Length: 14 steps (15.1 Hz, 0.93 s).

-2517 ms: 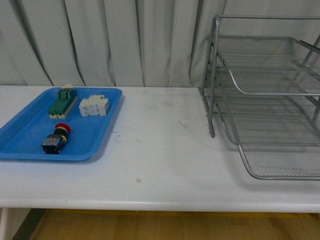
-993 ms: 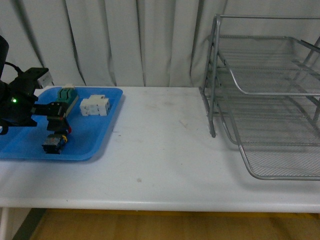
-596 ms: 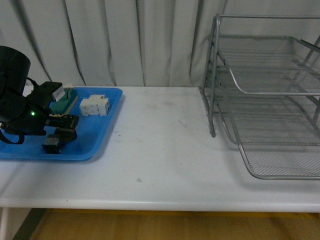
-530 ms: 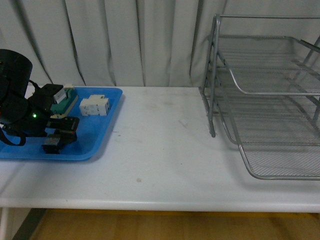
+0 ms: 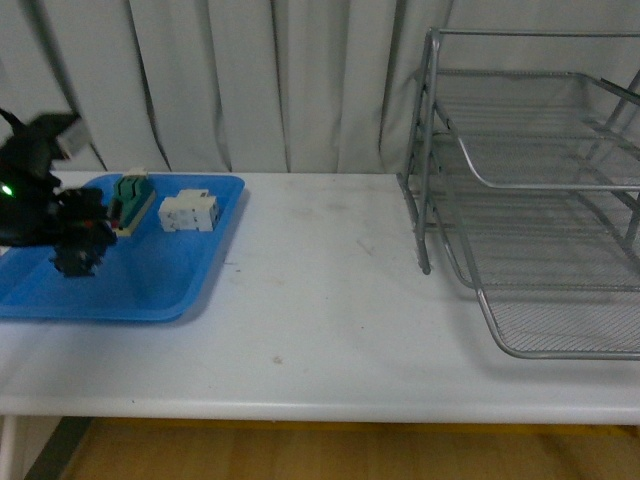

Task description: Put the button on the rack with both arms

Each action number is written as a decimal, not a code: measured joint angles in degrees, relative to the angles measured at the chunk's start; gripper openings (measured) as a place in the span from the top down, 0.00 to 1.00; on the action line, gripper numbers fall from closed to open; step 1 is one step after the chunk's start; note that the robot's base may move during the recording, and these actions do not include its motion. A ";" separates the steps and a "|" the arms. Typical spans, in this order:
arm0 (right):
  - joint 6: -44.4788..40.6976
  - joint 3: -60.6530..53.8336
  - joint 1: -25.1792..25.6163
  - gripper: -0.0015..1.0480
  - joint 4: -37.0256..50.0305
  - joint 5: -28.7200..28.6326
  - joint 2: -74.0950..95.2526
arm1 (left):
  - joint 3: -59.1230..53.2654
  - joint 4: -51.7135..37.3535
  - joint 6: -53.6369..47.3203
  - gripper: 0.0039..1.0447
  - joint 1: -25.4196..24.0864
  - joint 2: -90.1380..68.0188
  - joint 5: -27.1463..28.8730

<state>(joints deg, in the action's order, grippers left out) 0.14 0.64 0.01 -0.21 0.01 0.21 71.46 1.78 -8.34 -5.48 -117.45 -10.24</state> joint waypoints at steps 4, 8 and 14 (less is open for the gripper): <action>0.00 0.00 0.00 0.06 0.00 0.00 0.00 | -24.30 -7.39 -7.80 0.66 -7.17 31.06 -1.57; 0.00 0.00 0.00 0.06 0.02 0.00 0.00 | -35.06 -6.56 -13.22 0.66 -9.73 46.01 -4.20; 0.00 0.00 0.00 0.06 -0.07 -0.02 0.00 | -35.06 -6.27 -14.12 0.66 -9.92 45.55 -4.00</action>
<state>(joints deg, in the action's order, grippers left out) 0.14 0.64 0.01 -0.27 -0.01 0.21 36.40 -4.49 -22.46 -15.40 -71.90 -14.24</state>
